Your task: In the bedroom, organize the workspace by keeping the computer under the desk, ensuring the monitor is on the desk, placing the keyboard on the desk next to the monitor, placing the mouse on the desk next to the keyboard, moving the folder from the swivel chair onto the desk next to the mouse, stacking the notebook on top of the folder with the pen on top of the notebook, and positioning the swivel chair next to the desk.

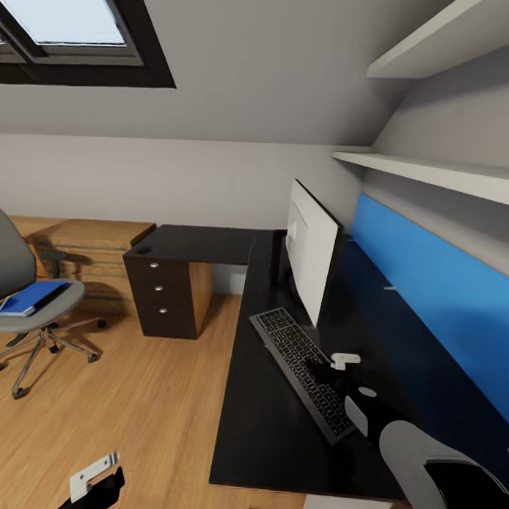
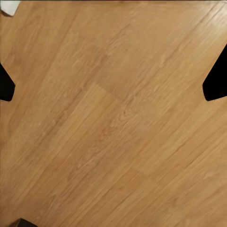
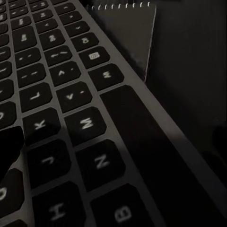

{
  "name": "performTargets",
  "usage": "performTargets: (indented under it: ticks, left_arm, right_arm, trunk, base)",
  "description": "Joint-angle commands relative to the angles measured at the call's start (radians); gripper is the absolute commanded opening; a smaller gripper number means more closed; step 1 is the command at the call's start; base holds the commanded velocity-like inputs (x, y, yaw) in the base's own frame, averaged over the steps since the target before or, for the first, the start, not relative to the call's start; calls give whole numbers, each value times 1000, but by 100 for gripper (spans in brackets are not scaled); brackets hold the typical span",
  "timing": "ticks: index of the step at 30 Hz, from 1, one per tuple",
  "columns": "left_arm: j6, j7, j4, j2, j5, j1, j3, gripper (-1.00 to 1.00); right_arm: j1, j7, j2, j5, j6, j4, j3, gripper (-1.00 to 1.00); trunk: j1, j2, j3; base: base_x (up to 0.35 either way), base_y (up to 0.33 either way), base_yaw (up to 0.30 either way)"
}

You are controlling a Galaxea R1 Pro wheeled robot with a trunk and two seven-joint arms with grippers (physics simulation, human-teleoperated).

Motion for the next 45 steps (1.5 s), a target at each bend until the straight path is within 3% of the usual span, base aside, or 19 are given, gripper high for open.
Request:
performTargets:
  ticks: [1,31,45]
  left_arm:
    - [4,4,-2,0,7,0,-1,100]
    - [4,6,-2,0,7,0,-1,100]
    - [6,6,3,0,6,0,-3,100]
  right_arm:
    - [0,5,-1,-8,-3,21,17,100]
    - [0,5,-1,-8,-6,21,16,100]
    - [0,4,-2,-7,-10,21,14,100]
  trunk:
    - [-1,-1,-1]
    - [-1,-1,-1]
    - [-54,97,43]
  base:
    - [-322,25,0]
    - [-298,13,0]
    - [-5,0,0]
